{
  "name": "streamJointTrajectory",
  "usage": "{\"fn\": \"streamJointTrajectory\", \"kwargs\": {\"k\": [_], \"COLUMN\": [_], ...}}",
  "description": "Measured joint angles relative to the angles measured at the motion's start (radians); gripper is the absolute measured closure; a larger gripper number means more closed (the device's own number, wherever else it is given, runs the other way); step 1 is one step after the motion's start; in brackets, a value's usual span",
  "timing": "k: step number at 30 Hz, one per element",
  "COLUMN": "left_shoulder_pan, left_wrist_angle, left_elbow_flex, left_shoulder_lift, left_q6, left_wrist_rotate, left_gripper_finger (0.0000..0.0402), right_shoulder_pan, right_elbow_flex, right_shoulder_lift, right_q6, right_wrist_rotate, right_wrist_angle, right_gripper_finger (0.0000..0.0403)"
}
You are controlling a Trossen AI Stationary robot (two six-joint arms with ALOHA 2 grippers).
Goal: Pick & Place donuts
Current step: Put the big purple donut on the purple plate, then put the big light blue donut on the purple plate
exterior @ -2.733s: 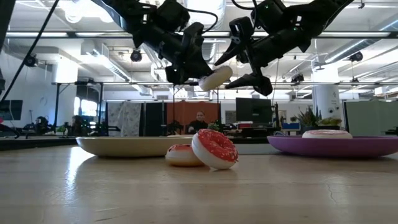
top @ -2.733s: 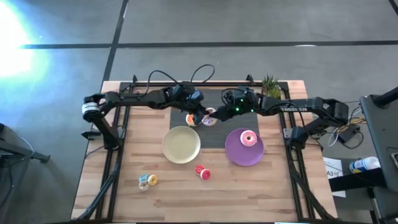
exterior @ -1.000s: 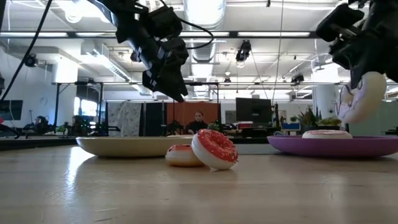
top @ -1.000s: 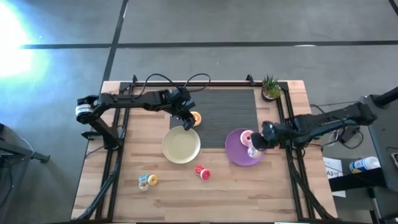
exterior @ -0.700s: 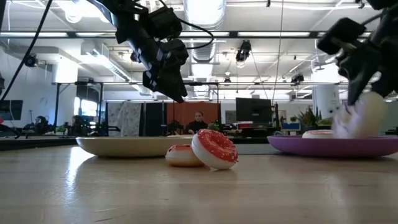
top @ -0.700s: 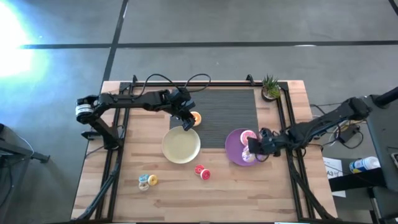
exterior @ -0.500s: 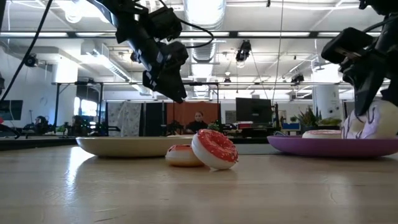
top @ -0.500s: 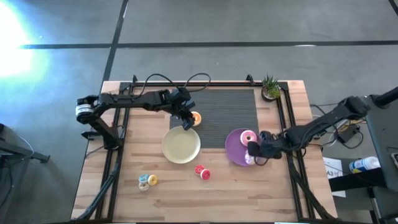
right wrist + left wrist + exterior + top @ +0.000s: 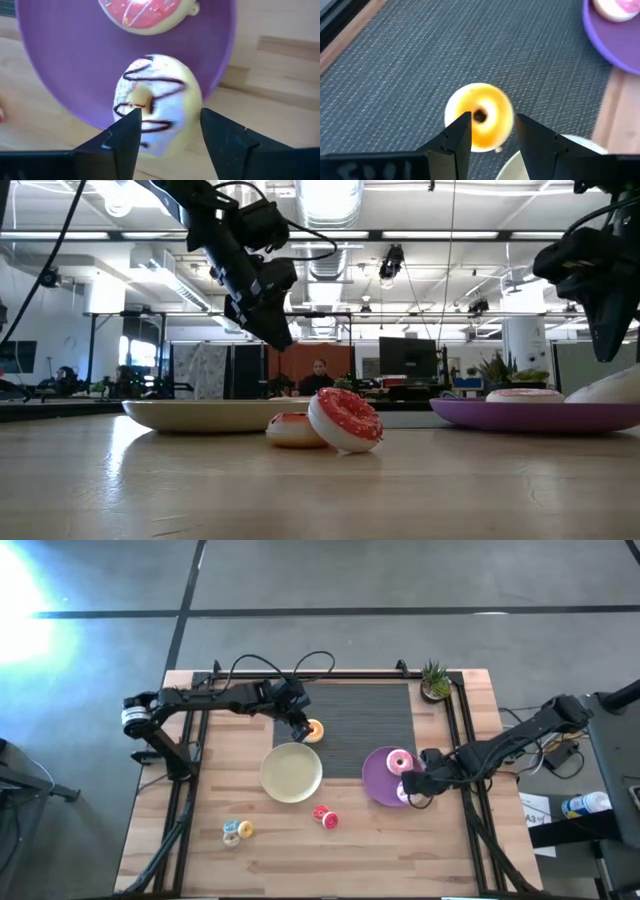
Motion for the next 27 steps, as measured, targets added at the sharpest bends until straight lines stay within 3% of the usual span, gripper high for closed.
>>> {"fn": "streamJointTrajectory", "kwargs": {"k": [11, 17, 27], "left_shoulder_pan": [0.100, 0.145, 0.140], "left_wrist_angle": [-0.023, 0.030, -0.024], "left_elbow_flex": [-0.011, 0.021, 0.083], "left_shoulder_lift": [0.010, 0.106, 0.287], "left_q6": [-0.002, -0.082, -0.073], "left_wrist_rotate": [0.005, 0.133, 0.153], "left_gripper_finger": [0.0276, 0.0276, 0.0276], "right_shoulder_pan": [0.002, 0.002, 0.002], "right_elbow_flex": [0.085, 0.104, 0.122], "right_shoulder_lift": [0.002, 0.002, 0.002], "right_q6": [-0.024, -0.021, -0.003], "right_wrist_rotate": [0.189, 0.208, 0.211], "right_wrist_angle": [-0.108, -0.123, -0.119], "right_gripper_finger": [0.0172, 0.0157, 0.0145]}}
